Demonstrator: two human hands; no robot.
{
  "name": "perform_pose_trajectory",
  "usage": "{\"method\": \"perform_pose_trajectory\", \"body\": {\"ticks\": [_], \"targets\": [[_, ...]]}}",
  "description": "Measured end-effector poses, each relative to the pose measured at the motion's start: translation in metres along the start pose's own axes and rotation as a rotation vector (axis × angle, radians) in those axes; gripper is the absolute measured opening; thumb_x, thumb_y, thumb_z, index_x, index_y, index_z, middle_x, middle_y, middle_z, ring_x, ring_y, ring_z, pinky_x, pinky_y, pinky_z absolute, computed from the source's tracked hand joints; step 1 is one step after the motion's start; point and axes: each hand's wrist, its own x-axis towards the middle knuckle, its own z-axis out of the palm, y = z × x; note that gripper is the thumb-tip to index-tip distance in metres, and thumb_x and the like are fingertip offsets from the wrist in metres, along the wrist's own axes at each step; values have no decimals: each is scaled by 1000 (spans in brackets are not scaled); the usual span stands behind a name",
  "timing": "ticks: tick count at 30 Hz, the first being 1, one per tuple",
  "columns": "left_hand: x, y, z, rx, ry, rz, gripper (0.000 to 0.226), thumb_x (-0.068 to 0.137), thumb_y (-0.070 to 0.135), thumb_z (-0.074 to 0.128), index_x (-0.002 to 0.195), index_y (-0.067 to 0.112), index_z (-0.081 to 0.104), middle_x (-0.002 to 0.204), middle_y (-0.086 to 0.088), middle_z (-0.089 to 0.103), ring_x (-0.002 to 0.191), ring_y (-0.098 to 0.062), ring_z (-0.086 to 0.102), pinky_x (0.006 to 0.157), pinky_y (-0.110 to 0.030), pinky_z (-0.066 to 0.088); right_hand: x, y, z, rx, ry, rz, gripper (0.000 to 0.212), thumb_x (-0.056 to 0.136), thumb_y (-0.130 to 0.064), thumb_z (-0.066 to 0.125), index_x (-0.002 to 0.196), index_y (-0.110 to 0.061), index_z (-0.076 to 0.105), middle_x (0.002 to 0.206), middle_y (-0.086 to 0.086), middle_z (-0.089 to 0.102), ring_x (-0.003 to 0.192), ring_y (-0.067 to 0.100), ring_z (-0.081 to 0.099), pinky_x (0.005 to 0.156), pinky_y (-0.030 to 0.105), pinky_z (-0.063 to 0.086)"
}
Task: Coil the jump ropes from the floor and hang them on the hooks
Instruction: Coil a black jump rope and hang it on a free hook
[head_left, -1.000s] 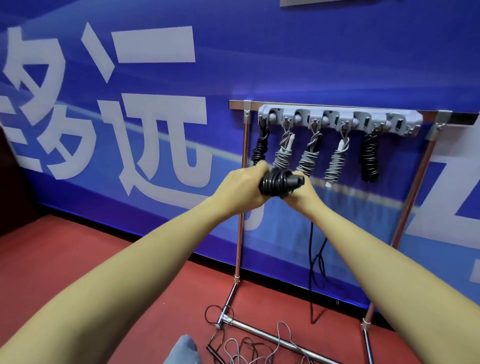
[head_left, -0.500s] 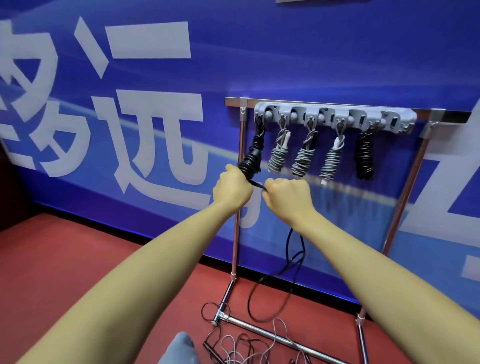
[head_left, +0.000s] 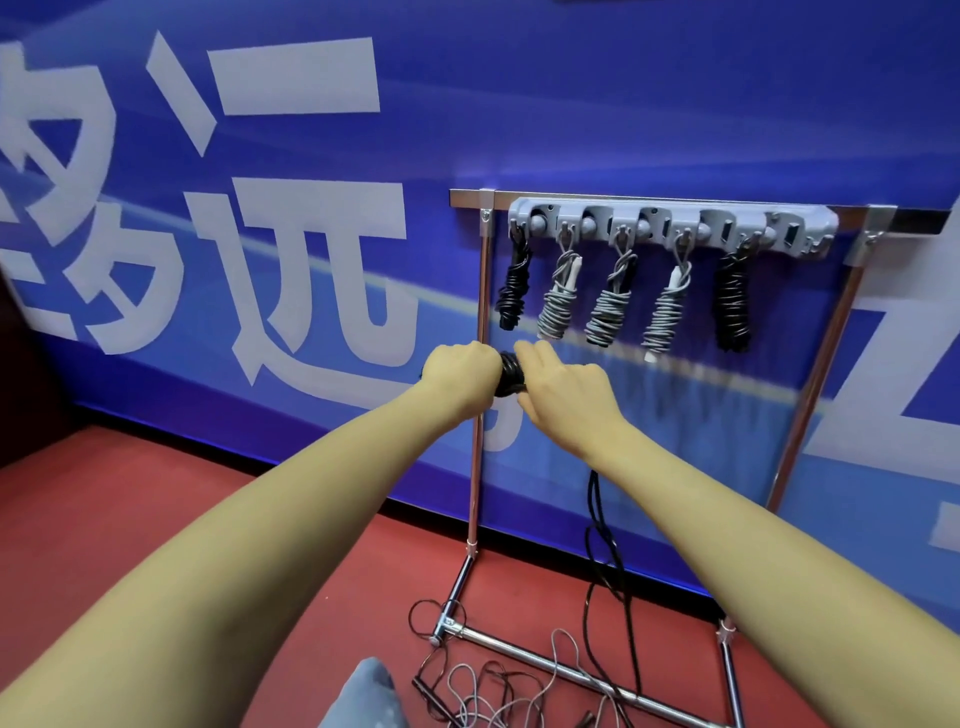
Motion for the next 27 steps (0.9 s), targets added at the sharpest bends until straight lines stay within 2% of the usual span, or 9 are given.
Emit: {"method": "perform_pose_trajectory", "body": {"ticks": [4,7,11,14,15,17,21,23,27], "targets": [[1,-7,1,190,140,41,31,90,8,50,64,12,33,61,0,32,69,-23,41,54,-29,25,5,3,-3,35,76,-8,29,57,-14,86,68,-6,60,64,6,53,40,21,18,48,17,-2],[5,-11,10,219,158,6,20,91,11,53,75,13,40,65,0,35,72,-22,36,59,-30,23,9,9,-3,90,-27,26,16,92,-21,54,93,-5,58,92,9,56,59,31,47,48,29,16],[5,-16,7,213,100,103,19,88,4,54,77,13,42,60,0,25,72,-22,35,49,-28,12,10,7,-6,288,-86,150,18,91,-22,49,101,-14,61,97,3,64,87,29,58,62,32,36],[-4,-21,-3,352,166,224,38,54,12,79,55,19,42,47,2,17,55,-19,32,51,-26,16,13,4,-4,440,-95,304,18,89,-16,52,107,-14,57,86,4,63,84,30,56,65,35,38],[-4,-25,-3,335,232,268,44,39,11,83,45,20,40,41,3,21,48,-18,31,51,-24,16,16,5,-5,488,-91,356,16,91,-17,53,107,-15,55,78,3,60,80,29,54,66,35,38],[2,-31,5,255,306,385,42,30,7,84,40,20,45,38,4,36,41,-18,37,50,-23,15,22,7,-8,527,-100,394,14,93,-25,56,103,-16,53,71,0,53,76,27,52,67,35,36],[-11,-33,7,259,392,553,31,46,1,77,47,16,50,44,2,43,45,-21,43,47,-22,23,29,12,-13,453,-143,372,27,91,-40,59,91,-13,58,80,3,59,81,26,53,68,34,40],[-11,-38,11,235,564,632,22,61,1,65,52,14,51,49,1,45,48,-21,44,45,-24,29,28,14,-13,443,-161,386,36,92,-44,56,82,-10,58,77,5,60,79,28,53,70,36,44],[-6,-35,8,-5,727,645,16,72,11,51,56,10,50,53,-3,46,49,-23,45,44,-26,33,22,17,-9,481,-150,370,49,98,-43,45,59,-16,33,58,-1,41,65,27,38,59,35,36]]}}
